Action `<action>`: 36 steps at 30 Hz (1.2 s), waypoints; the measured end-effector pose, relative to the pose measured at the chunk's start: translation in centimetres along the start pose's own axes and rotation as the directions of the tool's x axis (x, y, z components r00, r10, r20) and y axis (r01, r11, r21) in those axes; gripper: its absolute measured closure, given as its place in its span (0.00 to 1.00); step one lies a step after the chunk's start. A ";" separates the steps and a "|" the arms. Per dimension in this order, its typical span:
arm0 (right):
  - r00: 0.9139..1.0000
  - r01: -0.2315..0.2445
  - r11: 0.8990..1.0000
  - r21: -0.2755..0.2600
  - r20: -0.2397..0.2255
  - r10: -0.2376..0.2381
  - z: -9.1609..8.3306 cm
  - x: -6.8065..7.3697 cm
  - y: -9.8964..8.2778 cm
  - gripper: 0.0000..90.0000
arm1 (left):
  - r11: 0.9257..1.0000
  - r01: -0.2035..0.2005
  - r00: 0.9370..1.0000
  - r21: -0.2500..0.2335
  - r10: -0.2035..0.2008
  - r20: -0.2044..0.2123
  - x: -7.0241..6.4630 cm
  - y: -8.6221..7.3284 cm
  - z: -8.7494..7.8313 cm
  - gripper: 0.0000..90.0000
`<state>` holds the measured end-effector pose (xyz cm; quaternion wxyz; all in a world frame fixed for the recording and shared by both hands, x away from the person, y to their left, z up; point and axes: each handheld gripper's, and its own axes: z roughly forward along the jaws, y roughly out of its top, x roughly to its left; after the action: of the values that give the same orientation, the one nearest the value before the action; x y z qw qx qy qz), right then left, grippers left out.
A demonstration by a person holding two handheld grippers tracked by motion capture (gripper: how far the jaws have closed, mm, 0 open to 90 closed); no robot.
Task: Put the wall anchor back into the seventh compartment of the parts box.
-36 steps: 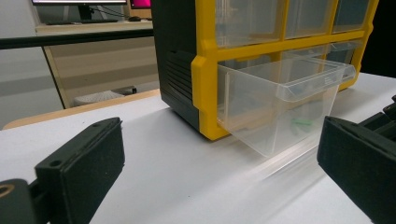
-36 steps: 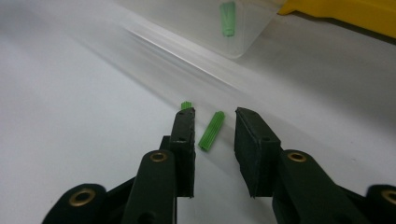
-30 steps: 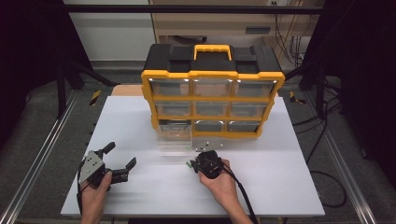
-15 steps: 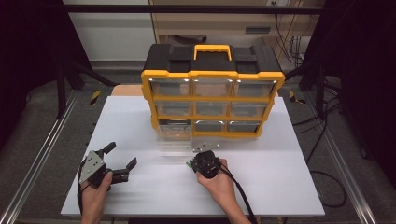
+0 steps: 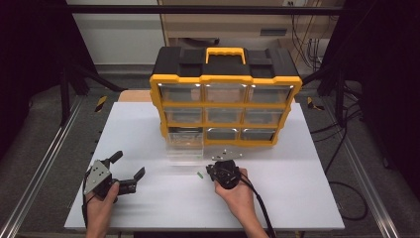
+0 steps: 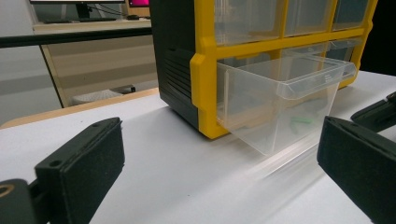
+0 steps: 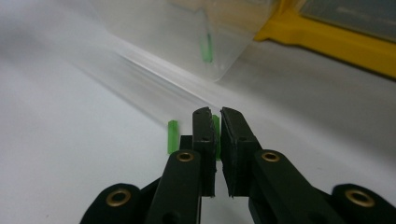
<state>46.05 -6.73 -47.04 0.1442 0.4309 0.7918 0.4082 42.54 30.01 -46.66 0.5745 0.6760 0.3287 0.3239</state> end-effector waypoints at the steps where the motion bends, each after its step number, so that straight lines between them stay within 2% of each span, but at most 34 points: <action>1: 1.000 -0.001 1.000 -0.019 -0.001 0.001 -0.4 -0.2 0.1 0.94 | 1.000 0.000 1.000 0.000 0.000 0.000 0.0 0.0 0.0 0.01; 7: 1.000 -0.017 0.994 -0.108 -0.002 0.017 -2.6 -1.1 0.8 0.94 | 1.000 0.008 1.000 -0.003 -0.008 -0.013 0.2 0.0 -0.3 0.01; 15: 1.000 -0.017 0.983 -0.184 0.001 0.017 -4.3 -1.5 2.2 0.94 | 1.000 0.000 1.000 -0.005 0.000 -0.031 0.2 0.0 -0.8 0.01; 18: 1.000 -0.023 0.977 -0.213 0.000 0.024 -4.9 -1.7 2.8 0.94 | 1.000 0.018 0.999 -0.015 -0.019 -0.044 0.5 -0.1 -1.1 0.01; 26: 1.000 -0.003 0.969 -0.247 0.015 0.007 -5.9 -1.7 4.6 0.94 | 0.999 0.031 0.999 -0.029 -0.032 -0.044 0.8 0.0 -1.2 0.01; 36: 1.000 -0.016 0.958 -0.285 0.001 0.017 -6.4 -1.9 6.9 0.94 | 0.999 0.033 0.999 -0.031 -0.034 -0.039 0.7 0.1 -1.2 0.01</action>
<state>47.32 -9.51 -38.00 0.2026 0.4129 0.7208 0.5186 41.99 31.27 -46.41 0.5836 0.6551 0.3462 0.3323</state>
